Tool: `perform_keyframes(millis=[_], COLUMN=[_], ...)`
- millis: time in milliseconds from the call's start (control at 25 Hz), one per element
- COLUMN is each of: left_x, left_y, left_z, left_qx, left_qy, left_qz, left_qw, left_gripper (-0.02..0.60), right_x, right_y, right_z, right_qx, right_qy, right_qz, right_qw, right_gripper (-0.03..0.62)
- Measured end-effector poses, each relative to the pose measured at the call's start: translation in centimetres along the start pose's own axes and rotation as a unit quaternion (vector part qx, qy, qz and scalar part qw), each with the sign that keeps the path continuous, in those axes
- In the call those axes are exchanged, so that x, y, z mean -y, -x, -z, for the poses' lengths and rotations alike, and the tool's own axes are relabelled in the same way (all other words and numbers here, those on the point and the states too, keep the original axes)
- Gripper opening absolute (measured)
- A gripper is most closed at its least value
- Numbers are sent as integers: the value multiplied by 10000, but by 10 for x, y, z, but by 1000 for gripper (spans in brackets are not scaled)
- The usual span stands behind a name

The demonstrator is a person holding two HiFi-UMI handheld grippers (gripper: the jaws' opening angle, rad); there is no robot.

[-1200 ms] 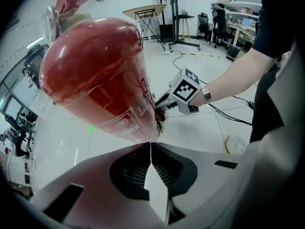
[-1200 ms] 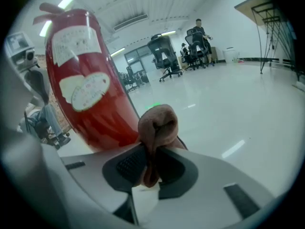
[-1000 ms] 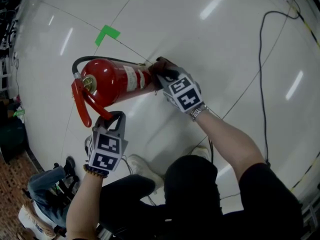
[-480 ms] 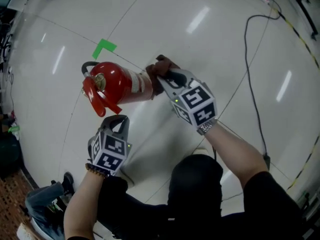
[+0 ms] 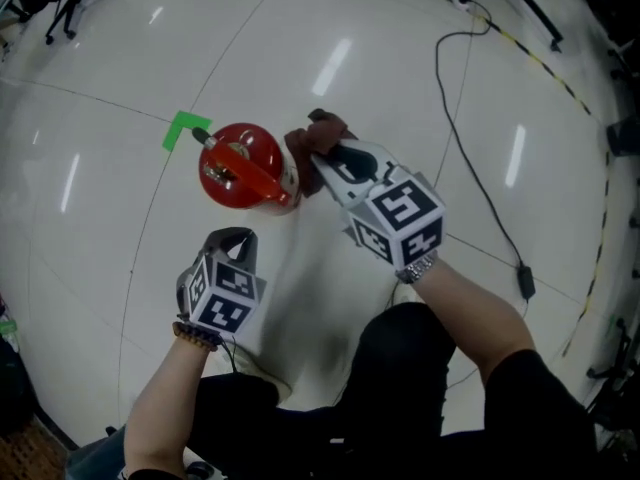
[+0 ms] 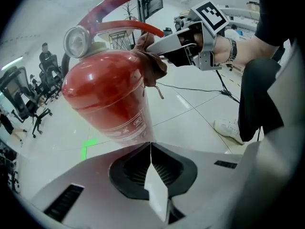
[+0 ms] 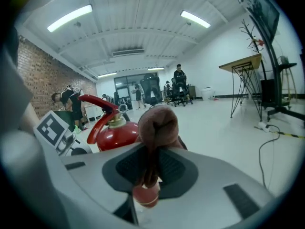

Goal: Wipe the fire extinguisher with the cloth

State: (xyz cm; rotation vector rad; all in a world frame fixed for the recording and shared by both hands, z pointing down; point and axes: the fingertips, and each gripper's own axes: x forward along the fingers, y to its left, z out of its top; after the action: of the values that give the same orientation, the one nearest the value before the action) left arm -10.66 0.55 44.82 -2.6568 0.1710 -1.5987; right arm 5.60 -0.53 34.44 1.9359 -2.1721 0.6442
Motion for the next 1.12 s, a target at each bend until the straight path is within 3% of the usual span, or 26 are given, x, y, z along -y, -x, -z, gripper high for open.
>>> perform_keyframes(millis=[280, 520, 680, 880, 1120], left_x=[-40, -49, -41, -49, -50], left_y=[5, 17, 22, 19, 13], left_z=[16, 16, 26, 19, 27], left_qx=[237, 535, 505, 635, 421], left_qy=[-292, -458, -533, -498, -542], left_qz=[159, 689, 831, 520, 344], left_qw=[9992, 9951, 9938, 9954, 9970], left_gripper=[3, 3, 3, 3, 3], right_x=[-18, -26, -35, -32, -31], right_y=[-4, 1, 6, 6, -1], right_z=[-7, -13, -5, -1, 12], right_qx=[-34, -166, -123, 371, 578], right_qy=[-39, -169, -471, -467, -619], right_qz=[798, 1461, 1440, 1275, 1184], right_qw=[9968, 9890, 9884, 9900, 9893], right_gripper=[80, 80, 80, 80, 78])
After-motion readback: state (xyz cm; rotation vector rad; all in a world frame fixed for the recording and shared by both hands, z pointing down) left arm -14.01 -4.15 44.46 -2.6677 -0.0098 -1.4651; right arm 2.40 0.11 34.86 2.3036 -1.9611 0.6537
